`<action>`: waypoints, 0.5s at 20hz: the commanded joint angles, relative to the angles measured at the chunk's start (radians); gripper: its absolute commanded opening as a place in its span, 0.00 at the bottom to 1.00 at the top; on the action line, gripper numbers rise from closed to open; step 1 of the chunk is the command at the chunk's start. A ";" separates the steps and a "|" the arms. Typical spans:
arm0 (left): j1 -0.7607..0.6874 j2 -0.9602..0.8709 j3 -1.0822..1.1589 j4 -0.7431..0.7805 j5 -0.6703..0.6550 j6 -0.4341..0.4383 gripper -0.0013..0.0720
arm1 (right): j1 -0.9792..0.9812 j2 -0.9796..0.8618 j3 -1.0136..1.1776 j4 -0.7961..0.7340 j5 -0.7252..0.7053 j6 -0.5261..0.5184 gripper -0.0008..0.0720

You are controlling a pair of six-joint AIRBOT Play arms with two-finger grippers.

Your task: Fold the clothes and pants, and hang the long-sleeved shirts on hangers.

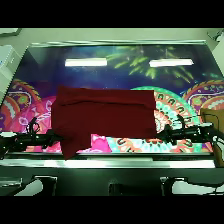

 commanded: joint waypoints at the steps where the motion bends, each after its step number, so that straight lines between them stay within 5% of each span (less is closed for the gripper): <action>1: -0.001 0.000 0.022 0.001 -0.035 -0.005 0.05 | 0.000 0.029 -0.003 0.093 0.013 -0.042 0.05; 8: -0.030 0.000 0.202 -0.012 -0.068 -0.036 0.04 | 0.093 0.274 0.034 0.134 -0.003 -0.037 0.05; 10: -0.067 0.000 0.259 -0.012 -0.066 -0.051 0.04 | 0.201 0.308 0.093 0.104 -0.061 0.037 0.05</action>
